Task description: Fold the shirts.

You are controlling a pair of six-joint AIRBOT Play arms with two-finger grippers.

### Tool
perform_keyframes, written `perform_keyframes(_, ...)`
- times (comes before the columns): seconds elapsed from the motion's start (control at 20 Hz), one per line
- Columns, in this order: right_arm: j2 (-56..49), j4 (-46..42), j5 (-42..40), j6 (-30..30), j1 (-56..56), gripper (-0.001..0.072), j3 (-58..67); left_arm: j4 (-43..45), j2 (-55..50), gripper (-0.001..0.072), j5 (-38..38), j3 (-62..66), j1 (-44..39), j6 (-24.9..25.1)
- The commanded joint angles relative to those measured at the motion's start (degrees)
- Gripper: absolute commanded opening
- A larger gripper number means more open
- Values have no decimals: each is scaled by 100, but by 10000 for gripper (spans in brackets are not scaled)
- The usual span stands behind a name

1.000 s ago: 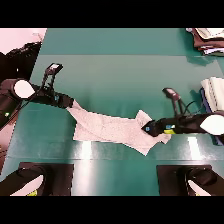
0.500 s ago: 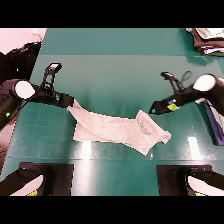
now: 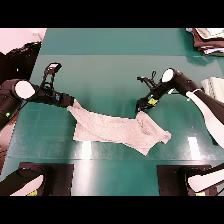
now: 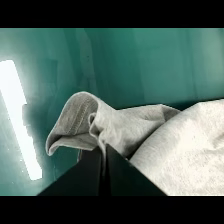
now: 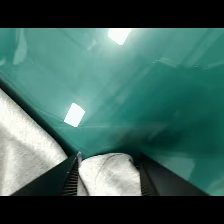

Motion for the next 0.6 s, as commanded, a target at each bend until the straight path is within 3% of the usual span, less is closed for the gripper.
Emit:
perform_keyframes(0.0,-188,-400,120,28,81,351,179,-20,-4,26,0,-2,2,0)
perform_keyframes(0.1,-188,-398,260,-50,105,110,177,-28,-4,25,-4,-2,2,0)
perform_keyframes(0.3,-188,-413,457,-136,98,14,175,-44,-4,25,-83,-2,2,4)
perform_keyframes(0.55,160,-420,205,-131,22,12,192,26,87,25,-201,74,2,-52)
